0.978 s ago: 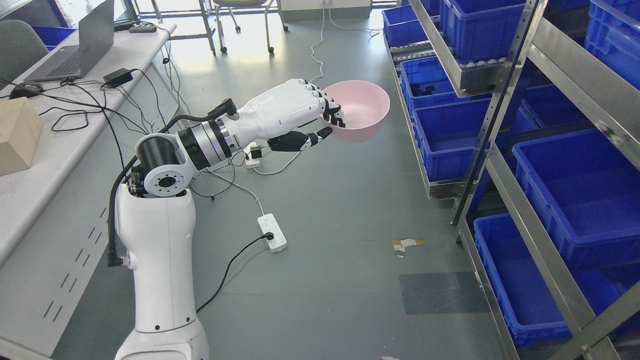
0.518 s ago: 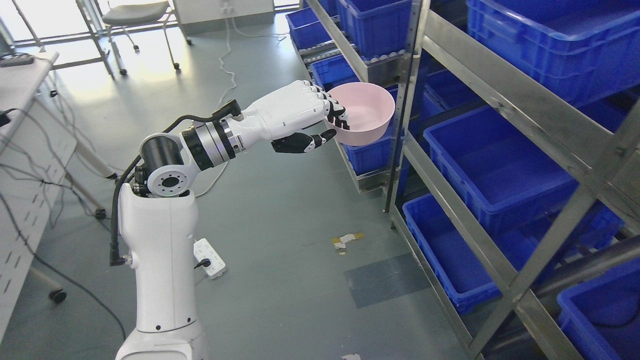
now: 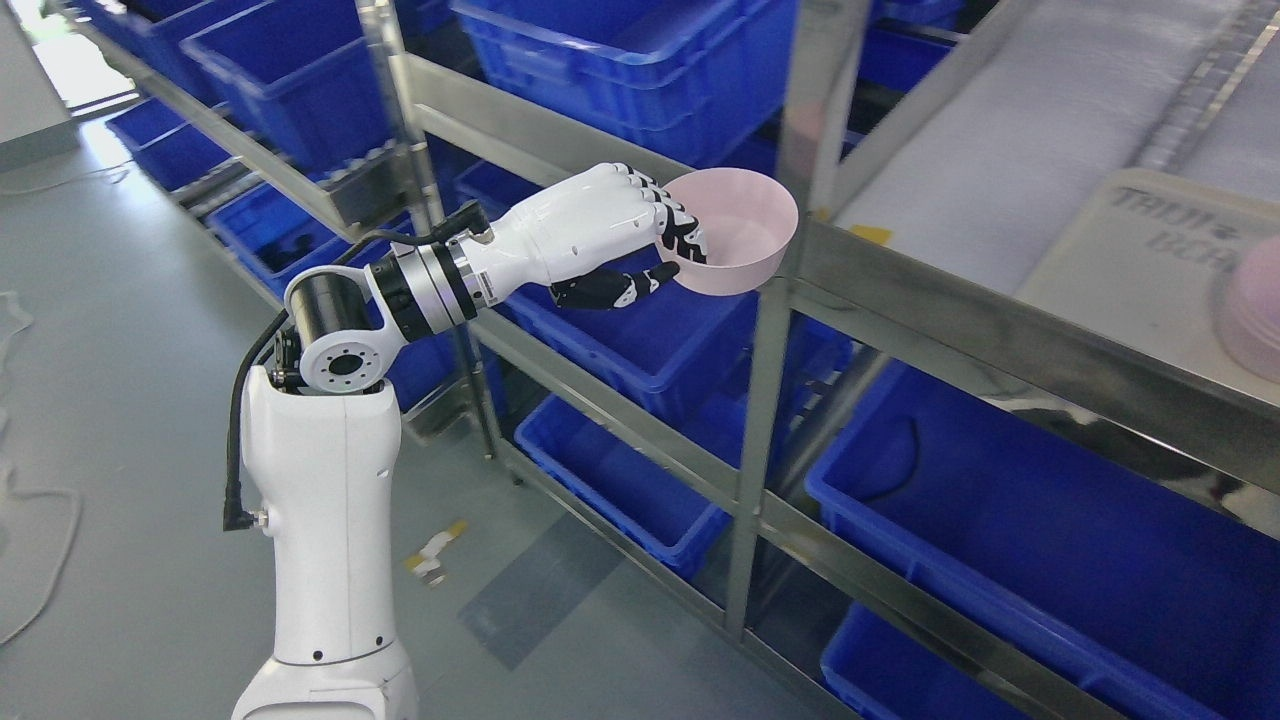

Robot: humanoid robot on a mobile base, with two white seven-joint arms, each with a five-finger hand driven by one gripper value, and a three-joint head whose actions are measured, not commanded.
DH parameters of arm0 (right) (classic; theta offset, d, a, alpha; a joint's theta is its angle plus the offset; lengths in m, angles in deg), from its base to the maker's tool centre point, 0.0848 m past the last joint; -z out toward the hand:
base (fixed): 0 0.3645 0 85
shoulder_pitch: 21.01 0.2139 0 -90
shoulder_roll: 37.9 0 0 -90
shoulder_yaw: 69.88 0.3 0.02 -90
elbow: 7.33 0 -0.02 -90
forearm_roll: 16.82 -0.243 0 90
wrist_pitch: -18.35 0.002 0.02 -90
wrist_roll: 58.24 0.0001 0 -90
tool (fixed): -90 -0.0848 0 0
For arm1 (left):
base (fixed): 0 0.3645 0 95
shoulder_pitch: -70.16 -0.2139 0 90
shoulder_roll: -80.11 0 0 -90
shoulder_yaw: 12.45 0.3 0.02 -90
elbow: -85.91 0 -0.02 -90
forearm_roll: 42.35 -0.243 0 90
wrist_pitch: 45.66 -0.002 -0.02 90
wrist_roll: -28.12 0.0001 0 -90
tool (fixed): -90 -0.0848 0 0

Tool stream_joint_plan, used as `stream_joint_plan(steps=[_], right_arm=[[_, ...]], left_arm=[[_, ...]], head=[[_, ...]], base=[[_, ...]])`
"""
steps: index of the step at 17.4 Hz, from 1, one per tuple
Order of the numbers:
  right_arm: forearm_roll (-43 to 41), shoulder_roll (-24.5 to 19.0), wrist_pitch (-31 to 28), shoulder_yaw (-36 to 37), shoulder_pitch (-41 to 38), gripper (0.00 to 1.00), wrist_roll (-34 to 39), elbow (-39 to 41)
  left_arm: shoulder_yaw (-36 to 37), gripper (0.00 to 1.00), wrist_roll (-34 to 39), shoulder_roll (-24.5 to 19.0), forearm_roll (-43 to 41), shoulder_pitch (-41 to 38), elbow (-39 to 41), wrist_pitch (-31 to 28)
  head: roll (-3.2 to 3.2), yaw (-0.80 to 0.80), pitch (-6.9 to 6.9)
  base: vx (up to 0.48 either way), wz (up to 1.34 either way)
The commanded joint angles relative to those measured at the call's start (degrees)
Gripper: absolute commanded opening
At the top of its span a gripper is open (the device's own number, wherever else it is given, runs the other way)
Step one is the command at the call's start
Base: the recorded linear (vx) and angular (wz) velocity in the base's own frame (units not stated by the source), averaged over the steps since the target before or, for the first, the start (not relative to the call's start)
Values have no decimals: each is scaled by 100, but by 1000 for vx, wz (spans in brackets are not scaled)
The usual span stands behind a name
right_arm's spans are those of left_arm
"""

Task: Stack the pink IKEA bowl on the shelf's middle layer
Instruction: 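Hold the pink bowl raised in the left hand while driving to the shelf, then lower the pink bowl into the other pink bowl on the tray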

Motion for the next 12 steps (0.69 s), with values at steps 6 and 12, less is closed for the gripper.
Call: stream_joint_plan(steps=[6,12], right_arm=[[0,100,4,0,-26,100,-1,100],[0,100,4,0,-26,100,-1,100]], left_arm=[[51,4,17,-100,57,18,0,4],[-819,4,-45,-100,93,1352,-61,4]], head=[[0,0,0],[0,0,-2]], base=[[22,-1221],[15,-547]])
